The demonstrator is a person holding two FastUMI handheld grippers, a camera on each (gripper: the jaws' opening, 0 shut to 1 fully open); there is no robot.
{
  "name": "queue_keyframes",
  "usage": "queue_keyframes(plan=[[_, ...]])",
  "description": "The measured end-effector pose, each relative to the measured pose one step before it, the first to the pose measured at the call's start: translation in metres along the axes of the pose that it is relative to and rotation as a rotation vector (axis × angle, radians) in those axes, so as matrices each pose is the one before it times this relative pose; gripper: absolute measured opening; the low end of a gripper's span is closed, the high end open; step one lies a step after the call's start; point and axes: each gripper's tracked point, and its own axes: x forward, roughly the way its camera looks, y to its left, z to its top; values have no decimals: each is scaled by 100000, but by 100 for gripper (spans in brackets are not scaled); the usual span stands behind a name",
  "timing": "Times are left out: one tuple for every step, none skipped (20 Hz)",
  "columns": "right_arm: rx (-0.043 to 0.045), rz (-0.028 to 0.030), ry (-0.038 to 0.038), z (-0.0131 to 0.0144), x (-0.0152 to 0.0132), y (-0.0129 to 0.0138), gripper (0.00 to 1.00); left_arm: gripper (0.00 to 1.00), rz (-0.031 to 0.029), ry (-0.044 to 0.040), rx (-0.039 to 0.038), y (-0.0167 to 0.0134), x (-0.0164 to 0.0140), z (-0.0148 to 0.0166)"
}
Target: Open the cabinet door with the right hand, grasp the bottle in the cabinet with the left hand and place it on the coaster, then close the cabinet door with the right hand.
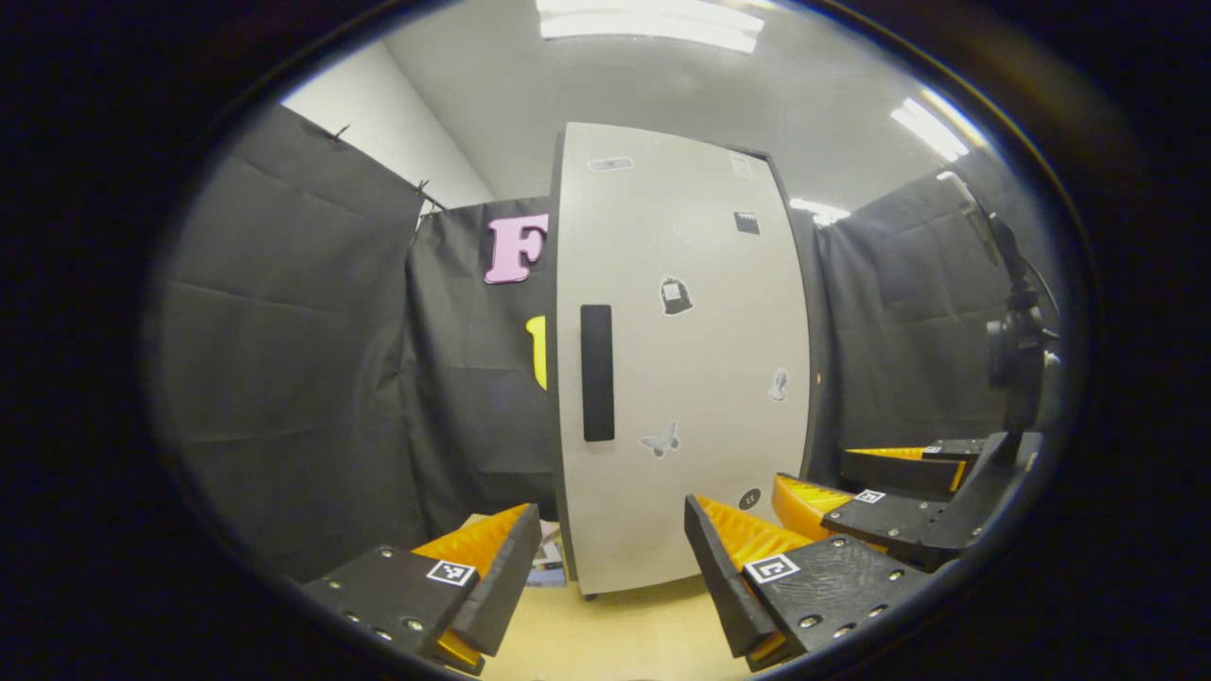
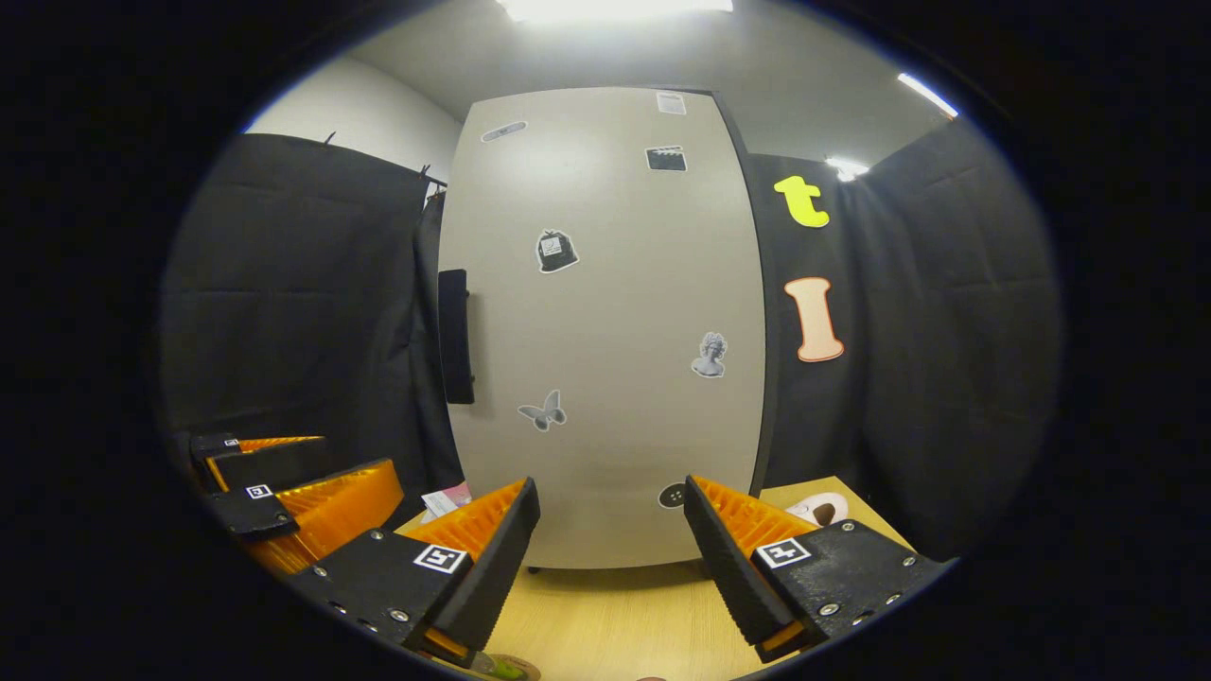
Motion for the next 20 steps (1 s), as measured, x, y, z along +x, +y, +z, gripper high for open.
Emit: queue_keyframes(plan=[[17, 285, 7, -2, -51, 183, 95, 87, 591, -422, 22, 32, -206, 116], [-9, 309, 197, -127, -107, 203, 95, 91, -118, 10, -391, -98, -62, -34], [-250, 106, 334, -89, -29, 98, 95, 91, -194, 278, -428, -99, -131, -79], [-254, 205, 330, -60, -117, 68, 95, 91, 85, 166, -157, 36, -86, -115], [-144, -26, -18, -20, -23, 32, 95, 91, 175, 12, -269, -16, -39, -78], [146, -15, -260, 28, -109, 11, 95, 91, -53, 358, -461, 58, -36, -128], [207, 83, -129, -30, -55, -19, 95, 87, -58, 120, -633, 47, -58, -36], [-17, -6, 194, -87, -42, -84, 95, 91, 122, 4, -571, 54, 195, -18], [-185, -27, 287, -95, -44, -37, 95, 91, -5, 252, -235, -5, 6, -48], [-161, -132, 296, -166, -28, -138, 95, 91, -54, -20, 109, -79, -4, 33], [133, -184, 266, -105, 39, -112, 95, 91, 288, -115, 516, 6, -94, 66], [336, -146, 115, -105, -30, -134, 95, 91, 179, 48, 539, -38, -128, -6], [329, -247, -6, 23, -8, -157, 95, 91, -29, 65, 105, -109, 36, -22], [189, -176, -16, 14, -35, -103, 95, 87, -52, 235, -322, -97, 54, -85], [56, -305, -47, 11, -24, -111, 95, 91, -404, -9, -511, -204, -66, 34], [200, -148, -104, -13, 30, -145, 95, 91, -94, 239, -91, -176, -100, -55], [89, -131, -24, 24, 40, -151, 95, 91, -77, 249, 336, -168, -164, -42], [231, -274, -59, -17, -2, -168, 95, 87, -164, -12, 539, -154, -45, -17], [585, 24, -130, 62, -6, -60, 95, 87, 130, 85, 540, -122, -75, 33], [172, -15, -146, 70, 4, -19, 95, 91, 28, 213, 325, -143, -22, -11]])
